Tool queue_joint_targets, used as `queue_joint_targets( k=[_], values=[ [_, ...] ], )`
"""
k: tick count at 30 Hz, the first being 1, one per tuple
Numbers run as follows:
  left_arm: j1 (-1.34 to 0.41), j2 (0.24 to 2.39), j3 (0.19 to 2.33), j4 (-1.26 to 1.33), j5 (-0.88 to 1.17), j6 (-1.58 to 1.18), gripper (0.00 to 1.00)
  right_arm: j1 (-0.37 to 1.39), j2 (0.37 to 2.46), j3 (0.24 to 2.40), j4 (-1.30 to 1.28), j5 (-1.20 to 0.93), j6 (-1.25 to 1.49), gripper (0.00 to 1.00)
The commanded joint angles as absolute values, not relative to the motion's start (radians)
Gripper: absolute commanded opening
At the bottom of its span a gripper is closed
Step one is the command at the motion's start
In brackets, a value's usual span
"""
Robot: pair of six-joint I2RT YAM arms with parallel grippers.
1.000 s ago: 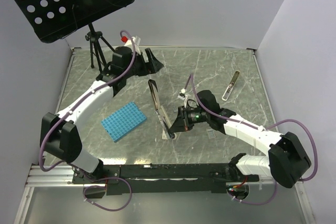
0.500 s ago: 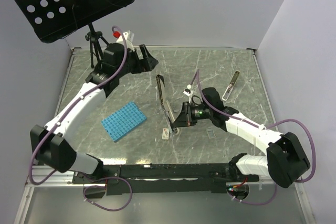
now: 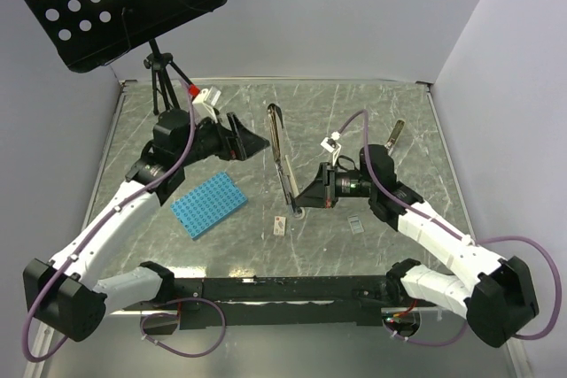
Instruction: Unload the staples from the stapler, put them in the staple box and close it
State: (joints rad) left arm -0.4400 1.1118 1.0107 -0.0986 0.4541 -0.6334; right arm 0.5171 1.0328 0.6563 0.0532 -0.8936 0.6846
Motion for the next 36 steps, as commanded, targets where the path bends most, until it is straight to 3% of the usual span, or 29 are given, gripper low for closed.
queue_joint_targets(
  k=[1,10,14,24,28,31,34,36],
  values=[
    [-0.442,1.091,0.962,0.107,0.612,-0.739,0.95,0.515,0.986,0.733,0.255,-0.997,0.744,0.0],
    [-0.462,1.108,0.868,0.296,0.641,-0.831,0.96,0.518,0.985,0.7,0.35,-1.039,0.793,0.0],
    [-0.48,1.143,0.749,0.564,0.658,-0.951,0.94,0.518,0.999,0.68,0.414,-1.063,0.811,0.0],
    [-0.52,1.178,0.703,0.779,0.643,-1.031,0.91,0.525,1.048,0.67,0.498,-1.108,0.859,0.0],
    [-0.519,1.193,0.687,0.831,0.649,-1.058,0.75,0.525,1.06,0.664,0.529,-1.118,0.883,0.0],
    [-0.52,1.2,0.673,0.892,0.646,-1.098,0.58,0.525,1.078,0.661,0.538,-1.12,0.893,0.0],
    [-0.518,1.206,0.66,0.936,0.643,-1.13,0.32,0.526,1.088,0.653,0.548,-1.118,0.899,0.01],
    [-0.519,1.207,0.658,0.942,0.643,-1.137,0.18,0.525,1.091,0.657,0.526,-1.112,0.887,0.12]
  ],
)
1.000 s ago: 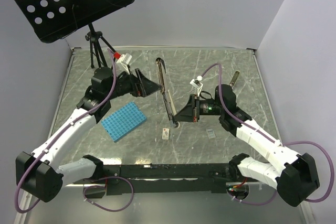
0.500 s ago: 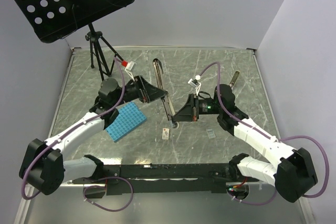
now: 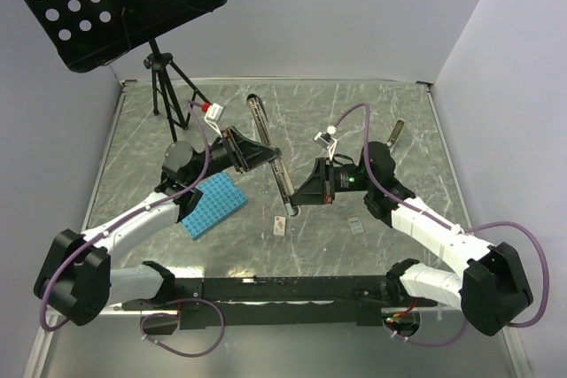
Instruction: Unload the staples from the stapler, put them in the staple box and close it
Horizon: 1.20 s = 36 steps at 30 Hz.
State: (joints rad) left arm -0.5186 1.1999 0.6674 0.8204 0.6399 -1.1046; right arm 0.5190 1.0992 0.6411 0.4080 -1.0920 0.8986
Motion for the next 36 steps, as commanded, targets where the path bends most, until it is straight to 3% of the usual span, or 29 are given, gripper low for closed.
queue_joint_targets(
  k=[1,6,11,22,29,36],
  values=[
    [-0.52,1.21,0.664,0.939,0.644,-1.137,0.01,0.523,1.091,0.666,0.505,-1.108,0.865,0.15],
    [-0.518,1.209,0.715,0.721,0.585,-1.068,0.01,0.502,1.068,0.722,0.249,-0.969,0.752,0.43],
    [-0.518,1.177,0.771,0.491,0.459,-0.942,0.01,0.471,1.052,0.779,0.054,-0.835,0.626,0.55],
    [-0.538,1.239,0.934,0.084,0.134,-0.804,0.01,0.483,1.103,0.811,-0.04,-0.698,0.531,0.55],
    [-0.643,1.439,1.205,-0.286,-0.314,-0.765,0.01,0.483,1.233,0.838,-0.028,-0.684,0.506,0.53],
    [-0.727,1.69,1.457,-0.522,-0.656,-0.742,0.01,0.482,1.204,0.785,-0.035,-0.638,0.505,0.53]
  ],
)
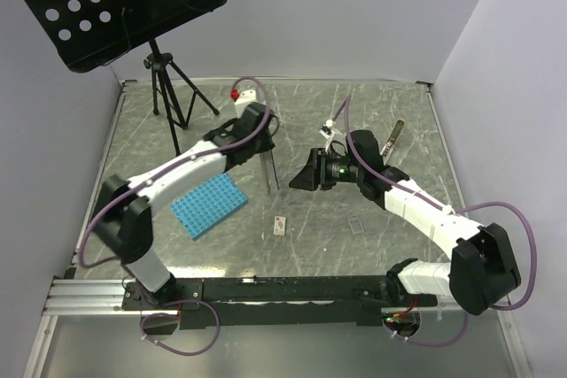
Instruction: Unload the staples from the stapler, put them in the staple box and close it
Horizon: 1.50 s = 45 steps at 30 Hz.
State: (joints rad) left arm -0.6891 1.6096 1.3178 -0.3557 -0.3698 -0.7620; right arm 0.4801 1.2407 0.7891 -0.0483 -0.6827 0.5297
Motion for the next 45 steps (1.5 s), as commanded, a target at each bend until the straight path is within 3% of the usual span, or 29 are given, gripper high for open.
queue_joint_targets(
  k=[1,7,21,29,37,40,45],
  values=[
    [-0.732,1.719,1.488,-0.56,-0.685,-0.747,0.01,0.482,1.194,0.779,-0.041,-0.635,0.503,0.53],
    [-0.787,1.942,1.704,-0.837,-0.909,-0.802,0.01,0.477,1.134,0.718,-0.046,-0.589,0.509,0.54],
    [-0.856,2.192,1.928,-1.067,-1.086,-0.89,0.01,0.472,1.054,0.634,-0.023,-0.551,0.537,0.53],
    [-0.856,2.183,2.086,-0.979,-1.155,-0.66,0.01,0.469,1.013,0.626,-0.051,-0.529,0.54,0.53],
    [-0.851,2.209,2.01,-1.058,-1.081,-0.788,0.01,0.471,0.966,0.606,-0.07,-0.503,0.532,0.53],
    [-0.841,2.166,2.003,-1.037,-1.066,-0.769,0.01,0.471,0.968,0.614,-0.066,-0.514,0.529,0.53],
    [-0.813,1.991,1.925,-0.888,-0.876,-0.721,0.01,0.469,0.96,0.629,-0.035,-0.535,0.534,0.53]
  ],
)
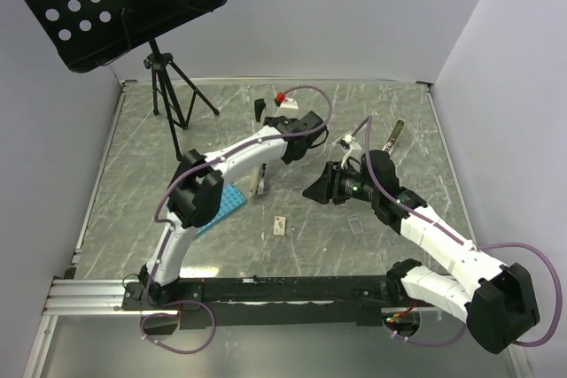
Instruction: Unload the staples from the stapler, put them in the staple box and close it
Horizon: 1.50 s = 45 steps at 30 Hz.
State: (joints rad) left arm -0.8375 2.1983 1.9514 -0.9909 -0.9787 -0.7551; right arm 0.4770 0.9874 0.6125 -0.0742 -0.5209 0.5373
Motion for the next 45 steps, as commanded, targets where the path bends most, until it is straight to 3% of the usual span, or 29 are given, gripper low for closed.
queue_joint_targets(
  k=[1,5,9,13,28,36,39,40,41,43,45],
  values=[
    [-0.808,1.936,1.911,-0.87,-0.849,-0.719,0.01,0.469,0.959,0.63,-0.035,-0.534,0.534,0.53],
    [-0.801,1.792,1.786,-0.721,-0.649,-0.709,0.01,0.469,0.954,0.646,-0.009,-0.541,0.541,0.54],
    [-0.796,1.643,1.619,-0.505,-0.363,-0.755,0.01,0.471,0.96,0.643,0.101,-0.569,0.568,0.66],
    [-0.795,1.511,1.416,-0.332,-0.145,-0.85,0.01,0.469,0.951,0.65,0.17,-0.58,0.603,0.7],
    [-0.785,1.408,1.258,-0.175,-0.011,-0.968,0.01,0.537,0.992,0.675,0.132,-0.474,0.6,0.65],
    [-0.782,1.378,1.233,-0.146,-0.009,-0.996,0.01,0.587,1.028,0.704,0.018,-0.344,0.558,0.51],
    [-0.781,1.367,1.232,-0.147,-0.009,-0.997,0.01,0.595,1.028,0.704,0.008,-0.322,0.558,0.3],
    [-0.781,1.365,1.232,-0.147,-0.009,-0.996,0.01,0.595,1.023,0.704,0.008,-0.31,0.557,0.15],
    [-0.778,1.361,1.23,-0.147,-0.008,-0.994,0.01,0.598,1.02,0.704,0.011,-0.305,0.554,0.09],
    [-0.773,1.351,1.223,-0.137,0.004,-0.989,0.02,0.6,1.009,0.704,0.009,-0.292,0.554,0.0],
    [-0.759,1.342,1.212,-0.13,0.021,-0.985,0.12,0.598,1.0,0.709,0.005,-0.279,0.557,0.0]
  ],
)
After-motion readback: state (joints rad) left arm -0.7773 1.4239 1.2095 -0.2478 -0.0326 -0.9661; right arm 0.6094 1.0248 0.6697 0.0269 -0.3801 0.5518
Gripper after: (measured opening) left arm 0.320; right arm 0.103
